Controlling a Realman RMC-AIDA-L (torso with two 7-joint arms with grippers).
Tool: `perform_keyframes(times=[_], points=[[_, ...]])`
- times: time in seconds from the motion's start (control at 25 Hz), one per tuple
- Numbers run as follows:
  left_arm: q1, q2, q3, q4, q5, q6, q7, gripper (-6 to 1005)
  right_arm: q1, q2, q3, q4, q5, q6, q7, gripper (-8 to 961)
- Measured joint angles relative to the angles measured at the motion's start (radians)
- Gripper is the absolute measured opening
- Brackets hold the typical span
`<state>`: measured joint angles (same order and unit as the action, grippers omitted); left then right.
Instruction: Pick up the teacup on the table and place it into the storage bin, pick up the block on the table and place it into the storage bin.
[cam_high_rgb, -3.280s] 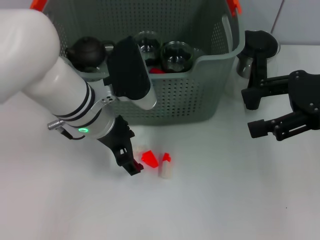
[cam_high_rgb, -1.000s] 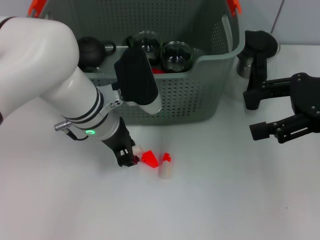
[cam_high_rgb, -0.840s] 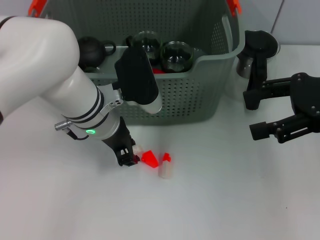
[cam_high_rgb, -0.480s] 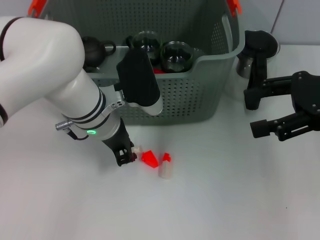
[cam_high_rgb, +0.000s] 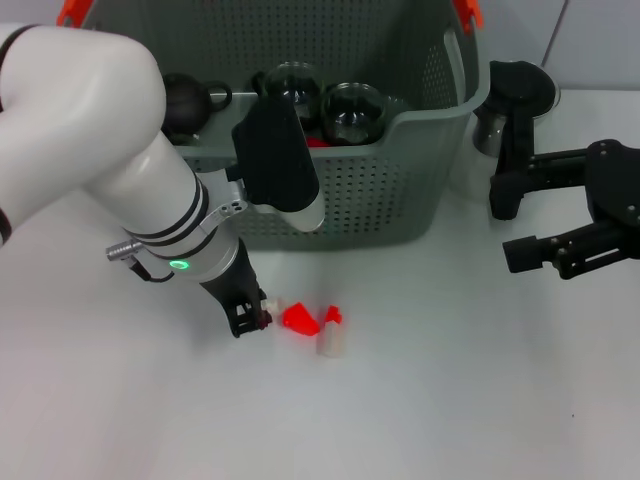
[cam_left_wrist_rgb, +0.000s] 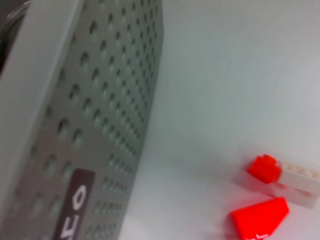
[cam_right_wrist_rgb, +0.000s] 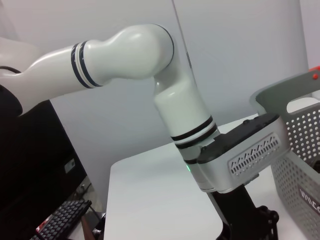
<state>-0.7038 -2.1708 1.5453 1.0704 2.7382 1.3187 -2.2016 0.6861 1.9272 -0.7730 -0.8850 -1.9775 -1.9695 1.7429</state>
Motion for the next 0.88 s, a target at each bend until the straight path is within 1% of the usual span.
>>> perform_keyframes(times=[0.08, 0.16, 0.24, 0.36, 0.48, 0.52, 0.6, 0.64, 0.72, 0.8, 0.88], points=[[0.011, 0.001, -0.013, 0.035, -0.004, 0.043, 0.007, 198, 0.0, 0.0, 0.003, 0.0, 0.0, 0.0, -0.001, 942], [0.032, 0.001, -0.051, 0.095, -0.015, 0.104, 0.025, 201, 0.0, 0.001, 0.008, 0.0, 0.0, -0.001, -0.006, 942], [0.056, 0.0, -0.108, 0.17, -0.041, 0.177, 0.051, 203, 0.0, 0.002, 0.015, 0.001, 0.0, -0.006, -0.011, 942], [0.099, 0.0, -0.21, 0.289, -0.118, 0.305, 0.096, 207, 0.0, 0.002, 0.022, 0.002, 0.007, -0.01, -0.016, 942], [0.127, 0.002, -0.358, 0.385, -0.242, 0.438, 0.141, 211, -0.001, 0.002, 0.021, 0.003, 0.015, -0.012, -0.023, 941], [0.131, 0.003, -0.398, 0.404, -0.273, 0.468, 0.152, 212, -0.001, 0.003, 0.019, 0.003, 0.015, -0.012, -0.024, 941], [0.134, 0.004, -0.513, 0.439, -0.365, 0.533, 0.177, 215, -0.001, 0.003, 0.016, 0.003, 0.016, -0.013, -0.024, 941], [0.132, 0.005, -0.566, 0.449, -0.405, 0.55, 0.187, 216, 0.0, 0.003, 0.014, 0.003, 0.016, -0.013, -0.025, 941], [0.124, 0.006, -0.665, 0.452, -0.476, 0.538, 0.195, 218, 0.001, 0.003, 0.012, 0.003, 0.016, -0.014, -0.025, 941], [0.115, 0.006, -0.716, 0.435, -0.514, 0.488, 0.195, 221, 0.001, 0.003, 0.009, 0.003, 0.016, -0.016, -0.025, 941], [0.098, 0.007, -0.731, 0.405, -0.533, 0.423, 0.19, 223, 0.001, 0.002, 0.005, 0.003, 0.016, -0.017, -0.024, 941]])
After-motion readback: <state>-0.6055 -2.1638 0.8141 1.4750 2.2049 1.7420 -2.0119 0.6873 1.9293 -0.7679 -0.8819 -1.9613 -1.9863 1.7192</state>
